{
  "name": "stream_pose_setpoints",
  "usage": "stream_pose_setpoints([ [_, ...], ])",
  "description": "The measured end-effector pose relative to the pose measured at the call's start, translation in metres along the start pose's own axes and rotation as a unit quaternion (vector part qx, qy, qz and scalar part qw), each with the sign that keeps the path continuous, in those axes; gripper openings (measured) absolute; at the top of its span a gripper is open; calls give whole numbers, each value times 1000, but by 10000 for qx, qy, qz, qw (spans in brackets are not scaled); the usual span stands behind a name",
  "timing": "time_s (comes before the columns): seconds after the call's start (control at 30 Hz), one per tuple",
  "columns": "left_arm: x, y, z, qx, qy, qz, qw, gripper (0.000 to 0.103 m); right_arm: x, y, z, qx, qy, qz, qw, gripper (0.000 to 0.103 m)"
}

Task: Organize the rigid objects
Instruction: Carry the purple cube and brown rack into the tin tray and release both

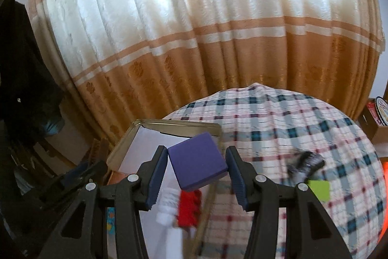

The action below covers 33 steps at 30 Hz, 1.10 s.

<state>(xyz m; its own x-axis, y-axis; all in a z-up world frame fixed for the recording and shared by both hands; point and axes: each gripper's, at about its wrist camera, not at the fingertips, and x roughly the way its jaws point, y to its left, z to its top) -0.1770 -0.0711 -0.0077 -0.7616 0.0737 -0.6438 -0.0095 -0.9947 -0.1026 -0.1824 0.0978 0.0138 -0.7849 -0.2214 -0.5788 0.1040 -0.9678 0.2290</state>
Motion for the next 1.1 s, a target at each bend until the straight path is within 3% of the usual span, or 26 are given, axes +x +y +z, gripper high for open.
stream_pose_setpoints([
  [0.4, 74, 4, 16, -18, 903, -21, 9959, 23, 75, 9, 1, -75, 680, 2, 9977, 53],
  [0.6, 84, 5, 22, -110, 1171, -18, 9931, 23, 92, 6, 0, -10, 876, 68, 9961, 53],
  [0.7, 88, 2, 24, 22, 1218, 185, 9924, 23, 97, 7, 2, -8, 971, 148, 9952, 53],
  [0.8, 94, 3, 25, -38, 1547, 193, 9878, 24, 98, 11, 1, -79, 1019, 278, 9944, 54],
  [0.87, 95, 4, 24, -67, 1714, 160, 9851, 30, 96, 9, 1, 15, 1019, 362, 9941, 54],
  [0.93, 91, 6, 25, -109, 1732, 227, 9846, 56, 93, 6, 2, 126, 993, 409, 9941, 55],
  [1.1, 66, 6, 26, -259, 1422, 176, 9893, 84, 65, -5, 4, 370, 576, 508, 9964, 62],
])
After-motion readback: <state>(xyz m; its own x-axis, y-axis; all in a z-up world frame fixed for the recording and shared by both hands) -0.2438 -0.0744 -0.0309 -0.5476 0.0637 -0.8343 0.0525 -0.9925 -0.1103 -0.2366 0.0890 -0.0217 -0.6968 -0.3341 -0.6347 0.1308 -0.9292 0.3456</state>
